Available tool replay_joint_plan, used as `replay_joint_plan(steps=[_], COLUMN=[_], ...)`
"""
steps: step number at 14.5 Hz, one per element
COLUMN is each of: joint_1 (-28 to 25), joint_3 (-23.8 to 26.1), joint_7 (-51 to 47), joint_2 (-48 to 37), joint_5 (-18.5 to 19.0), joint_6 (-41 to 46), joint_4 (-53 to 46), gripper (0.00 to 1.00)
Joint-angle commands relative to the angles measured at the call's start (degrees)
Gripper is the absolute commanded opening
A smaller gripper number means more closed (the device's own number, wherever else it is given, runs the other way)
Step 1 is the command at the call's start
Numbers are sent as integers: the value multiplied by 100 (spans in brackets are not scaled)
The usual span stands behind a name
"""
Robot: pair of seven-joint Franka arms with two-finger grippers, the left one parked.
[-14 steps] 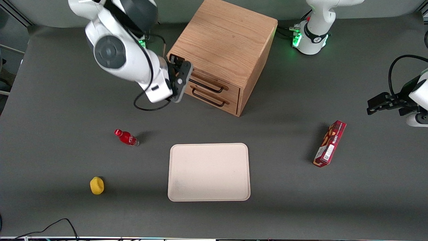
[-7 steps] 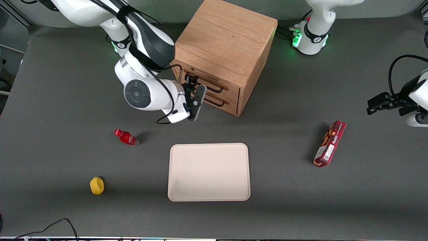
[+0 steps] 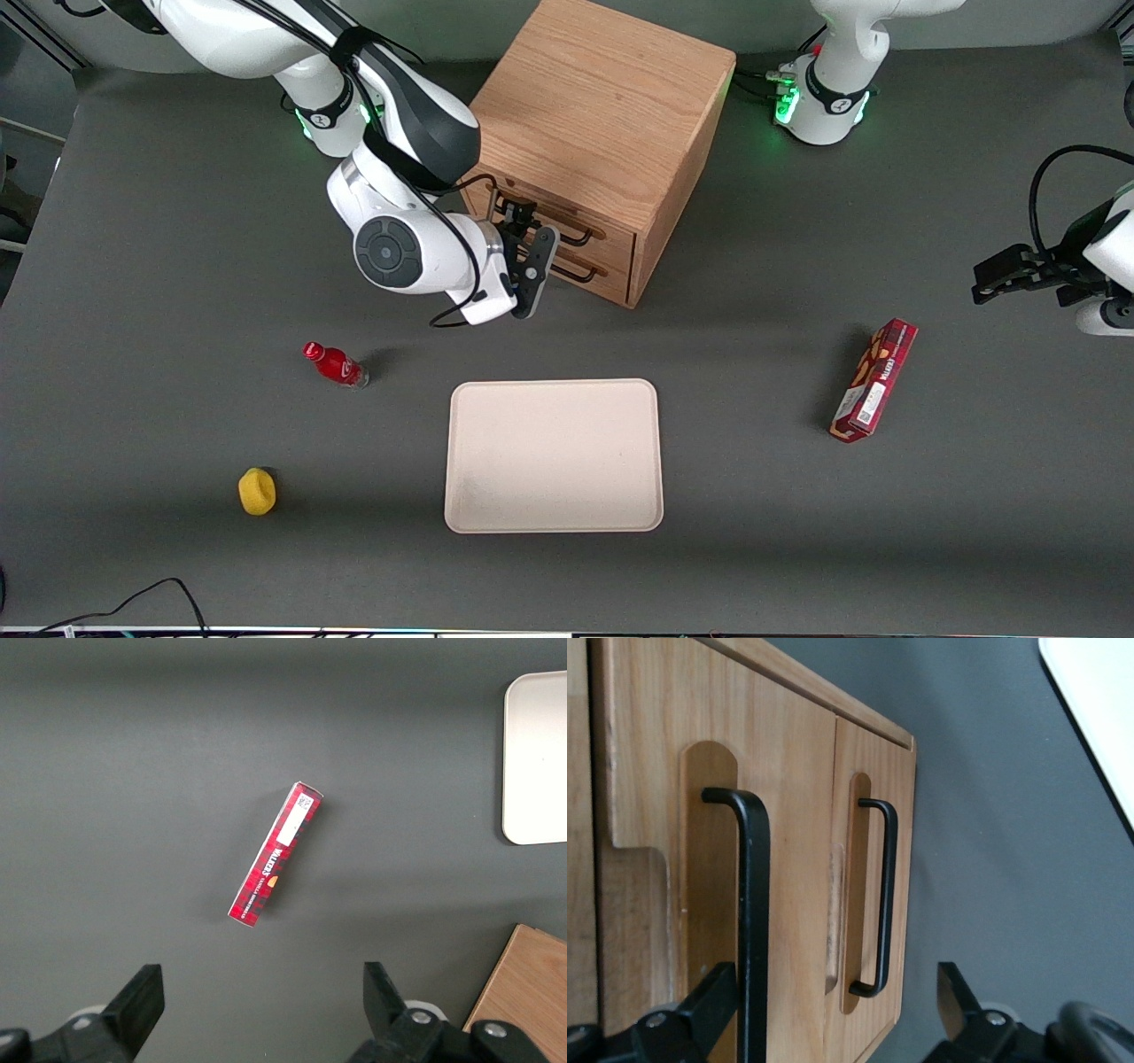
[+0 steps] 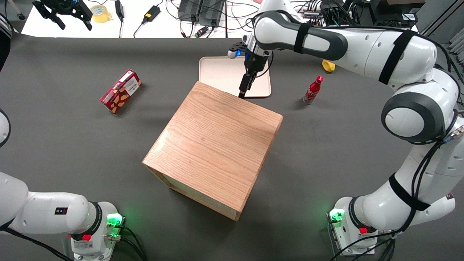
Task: Open upper drawer
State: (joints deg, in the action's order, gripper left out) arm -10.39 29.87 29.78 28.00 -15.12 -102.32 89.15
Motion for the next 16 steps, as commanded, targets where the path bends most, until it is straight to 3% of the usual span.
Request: replay_joint_plan(steps=[1, 8, 11, 16], joint_1=[-25, -60, -60, -7], joint_3=[28, 19, 10, -78], joint_7=[-156, -166, -192, -140], joint_2=[-14, 250, 539, 707], joint_5=[-131, -9, 465, 493], joint_6=[-166, -377, -377, -359], joint_4=[111, 15, -353, -662], gripper=[100, 100, 100, 100])
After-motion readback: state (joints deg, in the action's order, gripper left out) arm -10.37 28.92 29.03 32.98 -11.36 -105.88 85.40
